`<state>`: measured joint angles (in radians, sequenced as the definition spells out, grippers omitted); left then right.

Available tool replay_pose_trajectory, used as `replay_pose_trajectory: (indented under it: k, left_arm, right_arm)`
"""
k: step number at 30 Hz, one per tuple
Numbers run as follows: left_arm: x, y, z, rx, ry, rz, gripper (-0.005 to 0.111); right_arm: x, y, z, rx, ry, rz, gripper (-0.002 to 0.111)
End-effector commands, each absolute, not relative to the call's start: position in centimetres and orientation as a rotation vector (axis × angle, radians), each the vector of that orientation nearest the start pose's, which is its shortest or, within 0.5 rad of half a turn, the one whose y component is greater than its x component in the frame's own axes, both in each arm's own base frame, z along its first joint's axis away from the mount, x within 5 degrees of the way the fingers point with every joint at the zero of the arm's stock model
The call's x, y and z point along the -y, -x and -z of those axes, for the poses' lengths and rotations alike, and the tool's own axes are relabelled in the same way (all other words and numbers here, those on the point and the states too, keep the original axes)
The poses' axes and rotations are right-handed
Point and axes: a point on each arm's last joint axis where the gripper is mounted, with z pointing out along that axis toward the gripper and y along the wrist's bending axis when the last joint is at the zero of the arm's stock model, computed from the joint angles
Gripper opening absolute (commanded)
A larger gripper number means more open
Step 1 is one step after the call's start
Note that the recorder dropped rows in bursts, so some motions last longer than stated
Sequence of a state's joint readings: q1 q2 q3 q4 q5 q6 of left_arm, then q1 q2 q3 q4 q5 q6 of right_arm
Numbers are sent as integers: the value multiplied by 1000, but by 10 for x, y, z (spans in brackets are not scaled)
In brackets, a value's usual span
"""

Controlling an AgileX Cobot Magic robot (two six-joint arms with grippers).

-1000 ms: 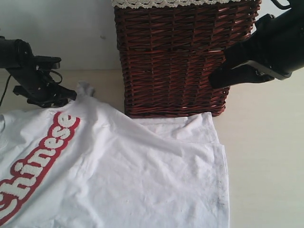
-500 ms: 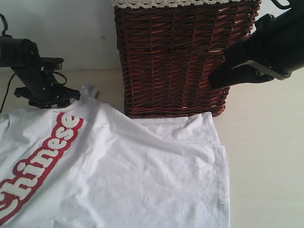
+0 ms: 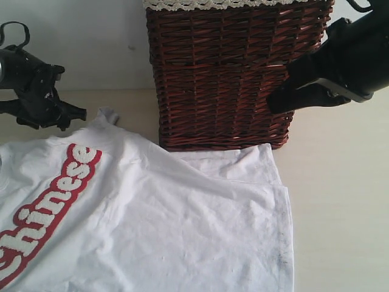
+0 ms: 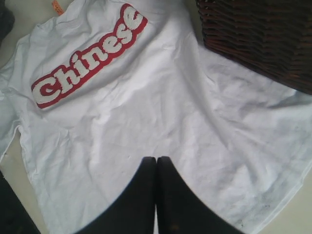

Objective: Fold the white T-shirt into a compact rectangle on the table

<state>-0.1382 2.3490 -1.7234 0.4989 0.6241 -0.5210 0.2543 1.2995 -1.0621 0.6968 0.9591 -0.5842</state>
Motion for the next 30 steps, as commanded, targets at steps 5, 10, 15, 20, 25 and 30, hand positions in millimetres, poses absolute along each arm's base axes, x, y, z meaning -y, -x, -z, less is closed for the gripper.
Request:
replay_pose_trajectory:
  k: [5,10,15,20,25,30]
  left_arm:
    - [12,-490,-126,-2642,92,-448,57]
    - [-2,-480,-162,-2699,125,-330,54]
    - [6,-466,-186,-2804,50,-47,20]
    - [14,-437,-179,-2894,-40,12,0]
    - [13,-401,-146,-2960,-75,14,0]
    - [12,-374,-127,-3004,-81,13,0]
  right_arm:
    - [-111,-234,-328,-2380,709,-752,0]
    - [-105,-243,-325,-2361,707,-605,0]
    - [-96,-272,-294,-2488,558,-398,0]
    - [-102,-298,-244,-2653,510,-411,0]
    - [-111,-310,-205,-2753,527,-403,0]
    - [-150,-294,-182,-2816,761,-316,0]
